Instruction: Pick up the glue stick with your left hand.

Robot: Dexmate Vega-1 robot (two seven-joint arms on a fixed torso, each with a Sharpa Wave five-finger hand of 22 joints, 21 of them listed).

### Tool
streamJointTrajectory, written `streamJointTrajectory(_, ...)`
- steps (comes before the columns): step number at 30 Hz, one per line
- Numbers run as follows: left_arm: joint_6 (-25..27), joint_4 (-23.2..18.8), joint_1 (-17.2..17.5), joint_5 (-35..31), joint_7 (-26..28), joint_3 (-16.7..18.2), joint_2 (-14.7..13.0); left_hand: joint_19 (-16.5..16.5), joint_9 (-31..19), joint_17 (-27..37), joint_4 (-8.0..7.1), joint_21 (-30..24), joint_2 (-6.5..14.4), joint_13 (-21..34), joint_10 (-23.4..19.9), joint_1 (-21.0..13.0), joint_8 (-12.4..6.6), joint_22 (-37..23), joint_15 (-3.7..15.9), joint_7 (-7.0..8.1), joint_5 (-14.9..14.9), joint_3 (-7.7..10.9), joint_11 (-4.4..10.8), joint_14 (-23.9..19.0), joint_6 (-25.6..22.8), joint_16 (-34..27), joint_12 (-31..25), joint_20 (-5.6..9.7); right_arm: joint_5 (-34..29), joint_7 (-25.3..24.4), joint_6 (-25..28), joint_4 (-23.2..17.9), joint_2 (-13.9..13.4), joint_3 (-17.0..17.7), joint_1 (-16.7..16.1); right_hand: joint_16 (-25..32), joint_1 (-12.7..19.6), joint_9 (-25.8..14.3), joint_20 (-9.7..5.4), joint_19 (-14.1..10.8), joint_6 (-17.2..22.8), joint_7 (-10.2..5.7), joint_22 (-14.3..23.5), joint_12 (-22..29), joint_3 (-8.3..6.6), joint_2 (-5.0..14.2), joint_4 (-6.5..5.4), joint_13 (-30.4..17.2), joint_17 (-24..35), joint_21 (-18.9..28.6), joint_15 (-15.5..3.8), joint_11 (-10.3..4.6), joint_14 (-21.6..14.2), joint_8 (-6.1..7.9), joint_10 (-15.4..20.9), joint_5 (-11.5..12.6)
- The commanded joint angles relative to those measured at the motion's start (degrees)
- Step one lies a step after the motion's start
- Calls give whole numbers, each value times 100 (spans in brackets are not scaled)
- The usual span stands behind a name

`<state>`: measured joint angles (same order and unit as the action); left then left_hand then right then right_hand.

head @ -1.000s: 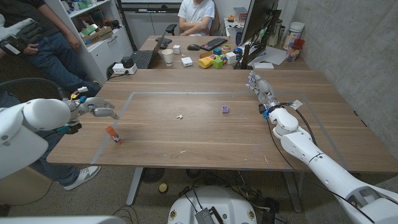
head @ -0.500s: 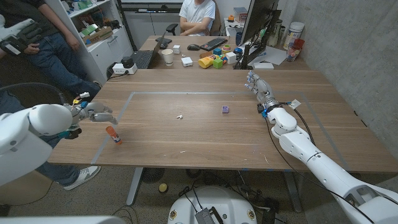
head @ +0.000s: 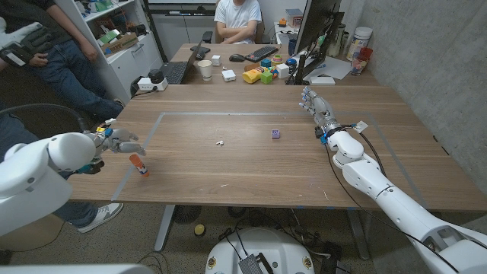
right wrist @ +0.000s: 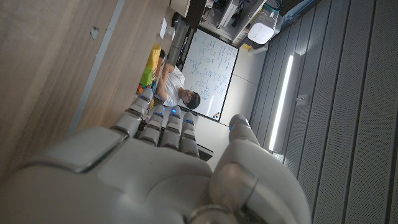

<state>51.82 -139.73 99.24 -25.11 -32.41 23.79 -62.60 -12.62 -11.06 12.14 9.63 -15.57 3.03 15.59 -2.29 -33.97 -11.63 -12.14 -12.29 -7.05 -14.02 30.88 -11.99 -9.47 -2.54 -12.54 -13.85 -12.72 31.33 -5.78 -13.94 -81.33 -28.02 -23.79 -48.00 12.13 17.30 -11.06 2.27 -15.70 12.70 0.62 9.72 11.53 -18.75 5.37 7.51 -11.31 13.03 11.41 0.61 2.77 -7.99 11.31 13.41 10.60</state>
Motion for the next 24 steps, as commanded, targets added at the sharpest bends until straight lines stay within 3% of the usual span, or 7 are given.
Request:
streamJointTrajectory(1,242,13,-35,224,-58,-160,-234,-142,-22,30,-13,-65,-23,35,47,-72,5,-19,-29,-104,-25,-37,-35,-26,61,-45,-40,1,11,33,66,16,-6,-20,56,38,25,-8,31,-31,41,-39,13,7,4,10,15,-12,19,-28,-26,-23,-27,36,19,23)
streamJointTrajectory(8,357,17,55,328,-159,-104,-399,-281,-23,30,-14,-109,-43,49,113,-81,1,-20,-30,-116,-21,-75,-37,-18,91,-33,-26,0,28,54,70,92,35,-37,98,38,25,-9,45,-32,39,-48,13,7,8,7,18,-12,15,-29,-24,-6,-27,34,22,24)
streamJointTrajectory(24,539,54,87,649,65,-152,-398,-376,-23,30,-20,-125,-58,61,153,-88,-34,-5,-32,-143,-16,-113,-38,7,26,-14,-21,-3,37,70,139,152,54,-77,131,41,26,-9,64,-32,39,-42,14,9,14,9,20,-12,10,-30,-17,-12,-31,31,27,26)
